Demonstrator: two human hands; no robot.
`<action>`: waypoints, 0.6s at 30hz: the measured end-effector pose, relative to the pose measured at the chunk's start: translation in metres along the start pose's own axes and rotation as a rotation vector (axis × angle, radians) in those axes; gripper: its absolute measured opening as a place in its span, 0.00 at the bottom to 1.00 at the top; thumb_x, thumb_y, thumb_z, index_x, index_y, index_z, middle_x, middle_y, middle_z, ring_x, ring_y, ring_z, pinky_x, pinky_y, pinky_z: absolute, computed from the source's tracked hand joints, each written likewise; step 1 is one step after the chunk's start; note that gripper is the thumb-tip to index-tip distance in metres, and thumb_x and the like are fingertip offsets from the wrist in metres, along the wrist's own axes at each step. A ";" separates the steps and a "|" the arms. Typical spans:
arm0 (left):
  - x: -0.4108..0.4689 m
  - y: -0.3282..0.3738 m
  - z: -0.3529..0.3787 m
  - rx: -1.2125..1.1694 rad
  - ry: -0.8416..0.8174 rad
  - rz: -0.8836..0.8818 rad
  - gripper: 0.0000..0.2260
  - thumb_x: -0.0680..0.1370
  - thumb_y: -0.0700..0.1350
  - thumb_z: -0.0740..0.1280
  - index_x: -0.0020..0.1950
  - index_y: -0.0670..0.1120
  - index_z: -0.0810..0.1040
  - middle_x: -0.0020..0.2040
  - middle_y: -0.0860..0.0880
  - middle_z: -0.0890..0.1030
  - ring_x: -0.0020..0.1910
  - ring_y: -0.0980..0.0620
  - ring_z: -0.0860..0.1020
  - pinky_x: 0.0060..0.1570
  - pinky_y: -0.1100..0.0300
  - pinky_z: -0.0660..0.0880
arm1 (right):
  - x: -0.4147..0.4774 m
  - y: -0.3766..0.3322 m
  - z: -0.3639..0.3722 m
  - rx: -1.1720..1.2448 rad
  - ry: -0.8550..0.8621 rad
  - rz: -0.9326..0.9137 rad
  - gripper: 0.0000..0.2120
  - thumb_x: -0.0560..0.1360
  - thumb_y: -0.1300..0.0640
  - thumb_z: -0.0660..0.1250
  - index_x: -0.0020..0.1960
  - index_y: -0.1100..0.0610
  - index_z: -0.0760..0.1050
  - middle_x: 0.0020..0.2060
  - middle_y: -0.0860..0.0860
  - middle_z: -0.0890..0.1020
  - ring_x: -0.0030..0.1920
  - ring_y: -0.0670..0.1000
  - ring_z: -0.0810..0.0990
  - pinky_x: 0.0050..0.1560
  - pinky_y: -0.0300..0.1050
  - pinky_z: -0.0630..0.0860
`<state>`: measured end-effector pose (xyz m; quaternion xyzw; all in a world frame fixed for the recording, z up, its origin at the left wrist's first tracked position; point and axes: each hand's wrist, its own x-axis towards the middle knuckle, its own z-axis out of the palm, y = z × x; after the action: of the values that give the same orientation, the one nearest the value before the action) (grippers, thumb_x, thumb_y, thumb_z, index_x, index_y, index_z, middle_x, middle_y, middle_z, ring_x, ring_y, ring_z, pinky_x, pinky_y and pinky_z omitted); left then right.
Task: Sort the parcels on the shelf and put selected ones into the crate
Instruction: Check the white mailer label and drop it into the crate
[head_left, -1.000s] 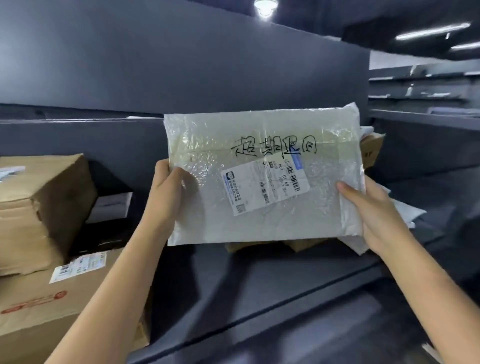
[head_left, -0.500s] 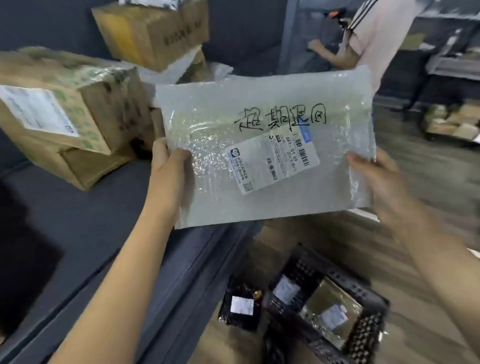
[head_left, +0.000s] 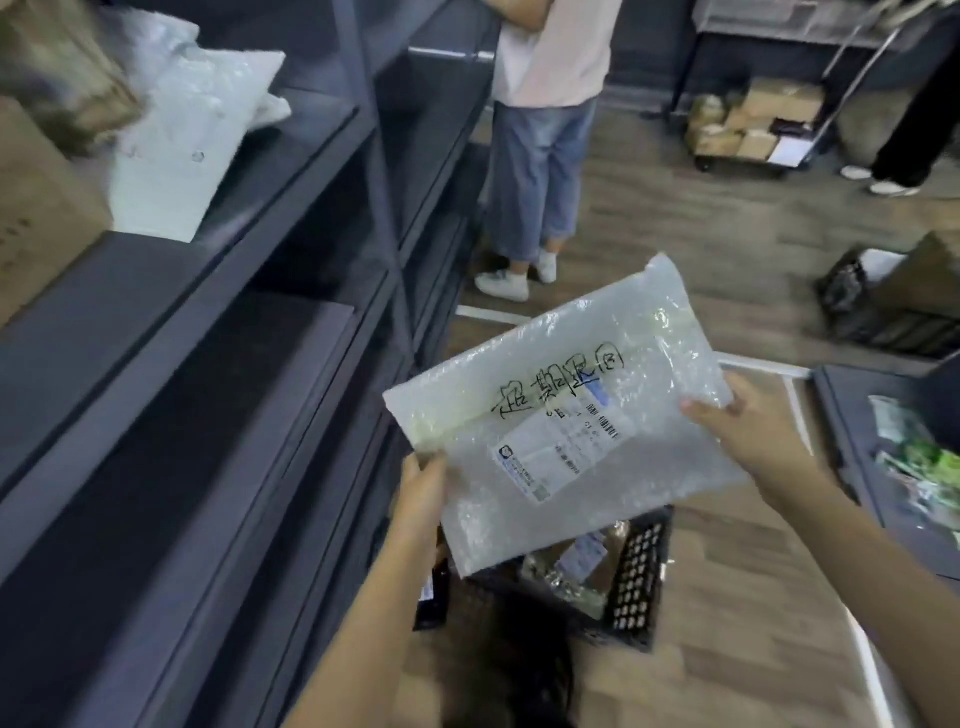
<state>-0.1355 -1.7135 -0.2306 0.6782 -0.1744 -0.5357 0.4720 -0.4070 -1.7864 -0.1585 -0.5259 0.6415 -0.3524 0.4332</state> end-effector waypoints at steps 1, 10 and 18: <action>0.005 -0.008 0.010 -0.032 -0.028 -0.069 0.17 0.81 0.42 0.58 0.70 0.43 0.66 0.54 0.39 0.76 0.50 0.44 0.77 0.40 0.59 0.70 | 0.010 0.007 -0.001 -0.071 0.011 0.005 0.09 0.76 0.62 0.67 0.55 0.52 0.75 0.43 0.47 0.81 0.36 0.42 0.79 0.35 0.36 0.74; 0.094 -0.099 0.068 -0.293 0.000 -0.496 0.23 0.68 0.56 0.73 0.60 0.48 0.78 0.57 0.46 0.80 0.53 0.47 0.79 0.53 0.51 0.77 | 0.104 0.081 0.030 -0.500 -0.075 0.044 0.06 0.73 0.58 0.67 0.49 0.51 0.79 0.44 0.53 0.84 0.47 0.58 0.81 0.46 0.53 0.75; 0.188 -0.180 0.097 -0.270 0.027 -0.648 0.05 0.78 0.49 0.65 0.48 0.48 0.75 0.46 0.48 0.77 0.41 0.53 0.75 0.40 0.59 0.72 | 0.189 0.193 0.108 -0.833 -0.084 0.033 0.21 0.78 0.58 0.62 0.70 0.56 0.67 0.58 0.59 0.79 0.57 0.61 0.77 0.52 0.52 0.70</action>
<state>-0.2017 -1.8076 -0.4832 0.6368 0.1286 -0.6667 0.3653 -0.3923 -1.9331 -0.4096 -0.6597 0.7194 -0.0338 0.2149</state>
